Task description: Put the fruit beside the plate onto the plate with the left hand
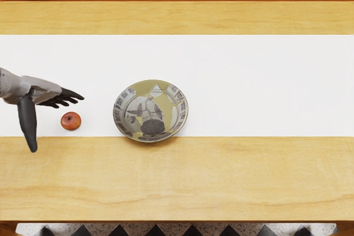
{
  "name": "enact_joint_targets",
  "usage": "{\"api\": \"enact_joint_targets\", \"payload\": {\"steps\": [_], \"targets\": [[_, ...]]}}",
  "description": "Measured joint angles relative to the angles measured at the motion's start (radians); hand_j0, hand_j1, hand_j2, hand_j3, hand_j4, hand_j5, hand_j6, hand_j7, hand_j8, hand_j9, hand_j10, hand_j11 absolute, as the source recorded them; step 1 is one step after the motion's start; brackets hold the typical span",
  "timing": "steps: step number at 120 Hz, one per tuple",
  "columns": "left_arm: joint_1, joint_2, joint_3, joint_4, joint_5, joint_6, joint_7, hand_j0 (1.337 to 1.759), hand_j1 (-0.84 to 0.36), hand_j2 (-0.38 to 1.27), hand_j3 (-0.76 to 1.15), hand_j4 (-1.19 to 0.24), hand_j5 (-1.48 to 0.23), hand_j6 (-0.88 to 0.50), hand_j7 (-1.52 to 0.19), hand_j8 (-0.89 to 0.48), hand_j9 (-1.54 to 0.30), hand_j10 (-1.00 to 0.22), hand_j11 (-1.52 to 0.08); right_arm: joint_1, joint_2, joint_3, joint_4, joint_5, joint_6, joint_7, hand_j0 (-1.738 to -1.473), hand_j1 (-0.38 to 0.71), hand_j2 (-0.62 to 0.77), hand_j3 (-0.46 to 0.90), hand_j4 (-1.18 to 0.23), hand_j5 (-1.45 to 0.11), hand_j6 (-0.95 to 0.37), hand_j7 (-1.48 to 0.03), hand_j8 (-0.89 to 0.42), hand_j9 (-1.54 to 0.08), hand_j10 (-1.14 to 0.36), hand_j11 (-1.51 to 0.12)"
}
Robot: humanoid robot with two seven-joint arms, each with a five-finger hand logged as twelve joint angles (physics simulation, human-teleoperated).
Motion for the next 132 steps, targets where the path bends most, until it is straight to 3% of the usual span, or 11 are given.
{"api": "enact_joint_targets", "payload": {"steps": [18, 27, 37, 52, 132], "targets": [[0.008, -0.027, -0.007, -0.099, 0.137, 0.016, 0.023, 1.658, 0.35, 0.0, 0.0, -0.01, 0.0, -0.01, 0.0, -0.01, 0.0, 0.0, 0.0, 0.001, 0.0, 0.0, 0.0, 0.0, 0.0, 0.0, -1.658, -0.33, 0.0, 0.0, -0.02, -0.02, -0.02, -0.02, -0.02, -0.02, -0.02, -0.02], [0.041, -0.12, -0.007, -0.115, 0.218, 0.105, 0.026, 1.658, 0.35, 0.0, 0.0, -0.01, 0.0, -0.01, 0.0, -0.01, 0.0, -0.01, 0.0, 0.001, 0.0, 0.001, -0.001, 0.0, 0.0, 0.0, -1.658, -0.33, 0.0, 0.0, -0.02, -0.02, -0.02, -0.02, -0.02, -0.02, -0.02, -0.02], [0.047, -0.132, -0.007, -0.124, 0.31, 0.219, 0.028, 1.658, 0.35, 0.0, 0.0, -0.01, 0.0, -0.01, 0.0, -0.01, 0.0, 0.0, 0.0, 0.001, 0.0, 0.001, -0.001, 0.0, 0.0, 0.0, -1.658, -0.33, 0.0, 0.0, -0.02, -0.02, -0.02, -0.02, -0.02, -0.02, -0.02, -0.02], [0.111, -0.216, -0.006, -0.128, 0.474, 0.343, 0.029, 1.658, 0.35, 0.0, 0.0, -0.01, 0.0, -0.01, 0.0, -0.01, 0.0, 0.0, 0.0, 0.002, 0.0, 0.001, -0.001, 0.0, 0.0, 0.0, -1.658, -0.33, 0.0, 0.0, -0.02, -0.02, -0.02, -0.02, -0.02, -0.02, -0.02, -0.02], [0.246, -0.184, 0.003, -0.15, 0.735, 0.448, 0.03, 1.658, 0.3, 0.01, 0.0, -0.05, -0.05, -0.05, -0.05, -0.05, -0.05, -0.05, -0.05, 0.003, 0.0, 0.002, 0.003, 0.0, 0.0, 0.0, -1.658, -0.33, 0.0, 0.0, -0.02, -0.02, -0.02, -0.02, -0.02, -0.02, -0.02, -0.02]]}}
